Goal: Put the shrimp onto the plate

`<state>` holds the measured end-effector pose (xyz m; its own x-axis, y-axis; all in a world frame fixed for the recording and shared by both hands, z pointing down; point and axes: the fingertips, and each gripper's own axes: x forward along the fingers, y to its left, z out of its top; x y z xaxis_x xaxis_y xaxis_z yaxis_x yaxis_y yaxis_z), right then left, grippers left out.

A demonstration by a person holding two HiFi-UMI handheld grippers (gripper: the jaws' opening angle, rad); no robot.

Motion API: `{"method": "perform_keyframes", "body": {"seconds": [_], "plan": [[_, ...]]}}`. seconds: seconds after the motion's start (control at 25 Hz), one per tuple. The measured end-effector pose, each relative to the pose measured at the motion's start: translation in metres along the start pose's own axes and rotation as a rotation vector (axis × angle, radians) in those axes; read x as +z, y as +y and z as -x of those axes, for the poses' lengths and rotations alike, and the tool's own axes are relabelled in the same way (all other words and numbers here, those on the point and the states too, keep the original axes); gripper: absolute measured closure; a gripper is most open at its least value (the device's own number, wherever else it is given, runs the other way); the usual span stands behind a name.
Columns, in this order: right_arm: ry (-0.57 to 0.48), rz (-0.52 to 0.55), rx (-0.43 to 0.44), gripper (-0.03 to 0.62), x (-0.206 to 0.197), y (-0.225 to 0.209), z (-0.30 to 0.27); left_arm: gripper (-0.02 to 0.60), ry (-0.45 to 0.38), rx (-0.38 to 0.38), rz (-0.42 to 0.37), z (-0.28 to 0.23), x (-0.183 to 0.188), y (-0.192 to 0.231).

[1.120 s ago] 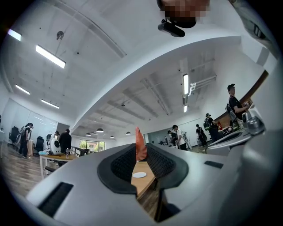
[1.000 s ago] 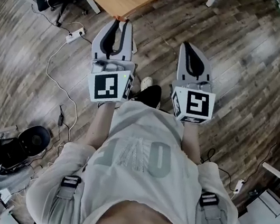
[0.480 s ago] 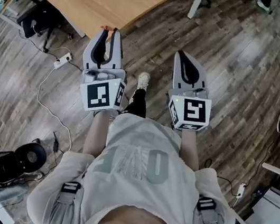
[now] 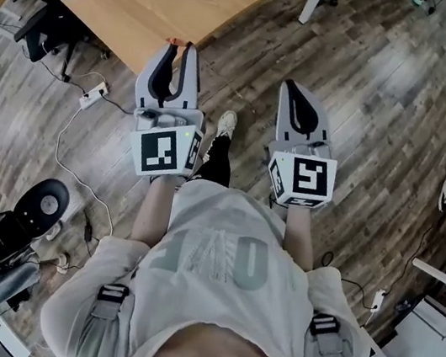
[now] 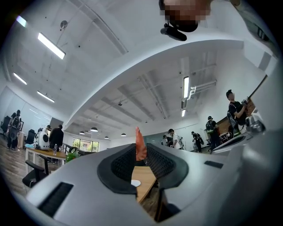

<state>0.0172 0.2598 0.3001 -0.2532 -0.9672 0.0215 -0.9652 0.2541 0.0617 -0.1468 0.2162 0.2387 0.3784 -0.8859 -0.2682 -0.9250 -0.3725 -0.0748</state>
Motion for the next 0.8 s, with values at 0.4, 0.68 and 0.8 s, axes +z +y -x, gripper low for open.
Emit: {"method": "perform_keyframes", "body": {"seconds": [0.4,0.68,0.8], "plan": [[0.009,0.017,0.016,0.574,0.015,-0.041,-0.084,0.502,0.029,-0.040,-0.042,-0.093,-0.015,0.001],[-0.042,0.068,0.100,0.574,0.036,-0.045,-0.149,0.502,-0.002,-0.018,-0.049,-0.150,-0.015,0.026],[-0.036,0.081,0.102,0.574,0.037,-0.048,-0.174,0.502,-0.014,-0.016,-0.039,-0.173,-0.020,0.038]]}}
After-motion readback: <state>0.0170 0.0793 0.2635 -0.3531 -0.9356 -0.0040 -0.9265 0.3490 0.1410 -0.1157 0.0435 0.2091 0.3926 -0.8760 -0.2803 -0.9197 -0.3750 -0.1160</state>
